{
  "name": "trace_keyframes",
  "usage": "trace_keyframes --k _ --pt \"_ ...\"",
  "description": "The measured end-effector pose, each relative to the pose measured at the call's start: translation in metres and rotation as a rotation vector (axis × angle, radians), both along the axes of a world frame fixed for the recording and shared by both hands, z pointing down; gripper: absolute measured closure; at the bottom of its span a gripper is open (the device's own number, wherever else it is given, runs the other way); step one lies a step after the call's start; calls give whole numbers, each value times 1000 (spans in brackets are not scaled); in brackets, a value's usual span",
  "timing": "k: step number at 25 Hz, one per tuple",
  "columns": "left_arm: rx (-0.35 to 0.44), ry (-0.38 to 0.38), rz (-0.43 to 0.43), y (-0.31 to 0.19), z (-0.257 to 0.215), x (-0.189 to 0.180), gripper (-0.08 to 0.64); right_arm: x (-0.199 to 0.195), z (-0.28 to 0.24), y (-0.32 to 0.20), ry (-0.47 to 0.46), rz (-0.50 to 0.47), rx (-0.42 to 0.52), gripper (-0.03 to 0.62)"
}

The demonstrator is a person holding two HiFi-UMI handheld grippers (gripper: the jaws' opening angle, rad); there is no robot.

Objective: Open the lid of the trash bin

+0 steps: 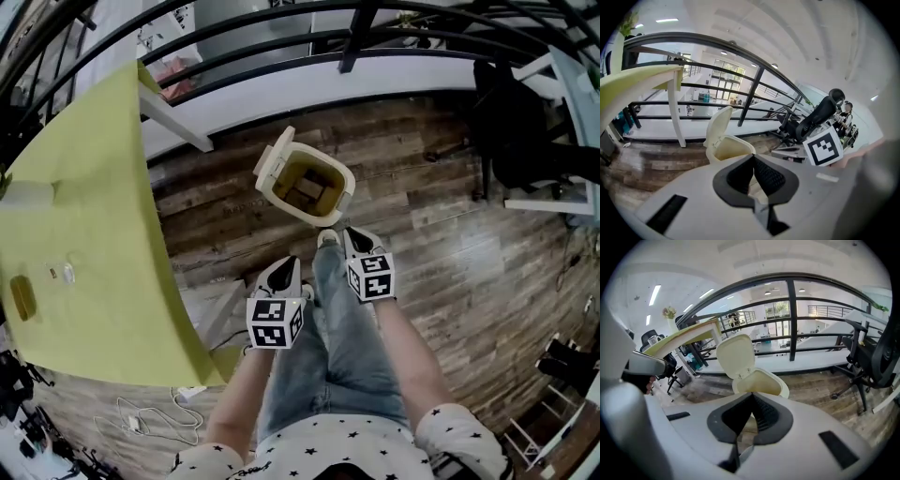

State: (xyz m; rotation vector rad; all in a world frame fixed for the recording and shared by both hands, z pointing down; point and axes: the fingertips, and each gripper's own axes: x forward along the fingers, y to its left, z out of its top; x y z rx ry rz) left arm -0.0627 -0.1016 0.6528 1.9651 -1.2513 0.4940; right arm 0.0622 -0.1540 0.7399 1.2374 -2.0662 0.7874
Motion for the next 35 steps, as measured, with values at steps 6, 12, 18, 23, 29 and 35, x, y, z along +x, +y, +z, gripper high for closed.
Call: trace_keyframes --k 6,12,18,23,29,35 --pt "40 -3 24 20 -35 1 548 -5 -56 25 -24 4 54 598" --pt "56 -1 17 39 -64 -8 548 -14 -103 55 -58 33 87 598" --pt "96 -2 23 57 -95 -12 548 -21 -143 87 -89 40 124 598" --pt "108 10 37 71 -119 -10 548 -23 -179 101 -108 42 152 598" --pt "142 14 52 86 -145 -4 548 -22 -217 115 -135 31 199 598" --pt "191 13 42 88 -172 -6 548 -18 -246 122 -177 46 224 598"
